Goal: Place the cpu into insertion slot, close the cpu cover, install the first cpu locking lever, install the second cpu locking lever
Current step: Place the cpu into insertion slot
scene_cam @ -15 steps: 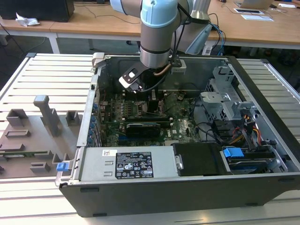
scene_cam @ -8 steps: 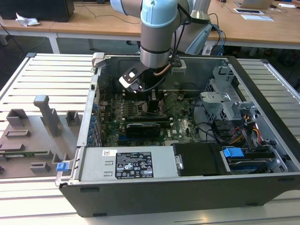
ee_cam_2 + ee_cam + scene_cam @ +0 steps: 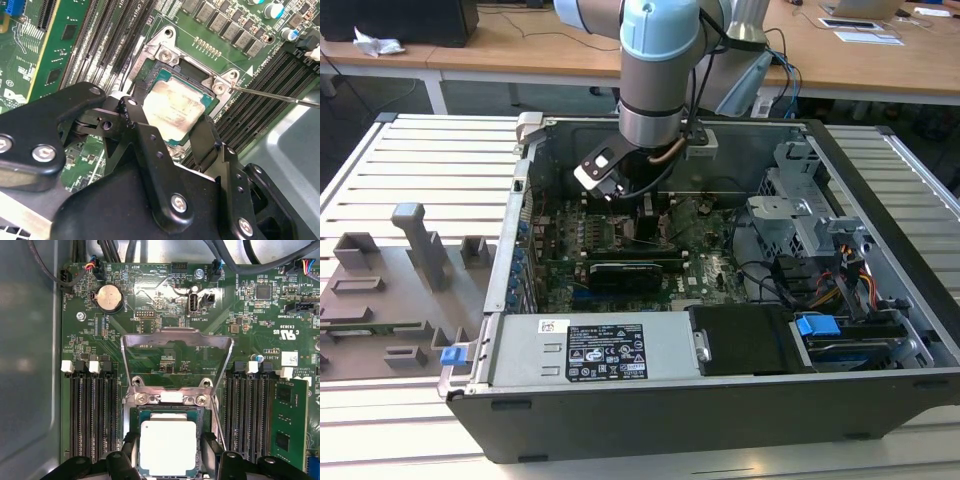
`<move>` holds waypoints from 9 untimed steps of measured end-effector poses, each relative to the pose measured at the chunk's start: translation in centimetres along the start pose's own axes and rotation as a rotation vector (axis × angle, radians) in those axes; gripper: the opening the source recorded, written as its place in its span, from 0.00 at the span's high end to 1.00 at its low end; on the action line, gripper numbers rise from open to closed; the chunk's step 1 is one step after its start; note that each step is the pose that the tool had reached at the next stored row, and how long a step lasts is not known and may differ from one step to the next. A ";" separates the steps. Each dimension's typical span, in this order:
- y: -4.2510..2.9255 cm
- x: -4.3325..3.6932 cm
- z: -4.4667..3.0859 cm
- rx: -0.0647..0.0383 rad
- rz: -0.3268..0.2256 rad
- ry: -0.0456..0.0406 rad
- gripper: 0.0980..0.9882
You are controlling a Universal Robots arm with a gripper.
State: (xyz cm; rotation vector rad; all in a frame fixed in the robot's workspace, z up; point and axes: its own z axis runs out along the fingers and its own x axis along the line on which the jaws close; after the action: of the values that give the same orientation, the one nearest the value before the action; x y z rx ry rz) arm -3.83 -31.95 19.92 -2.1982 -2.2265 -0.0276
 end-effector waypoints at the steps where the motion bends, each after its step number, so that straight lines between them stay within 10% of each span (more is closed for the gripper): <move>1: 0.00 -0.04 0.00 0.000 0.000 0.0000 0.41; 9: 0.03 -0.20 -0.16 0.000 0.000 -0.0002 0.41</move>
State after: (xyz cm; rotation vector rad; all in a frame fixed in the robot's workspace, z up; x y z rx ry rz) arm -3.79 -32.15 20.07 -2.1983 -2.2266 -0.0272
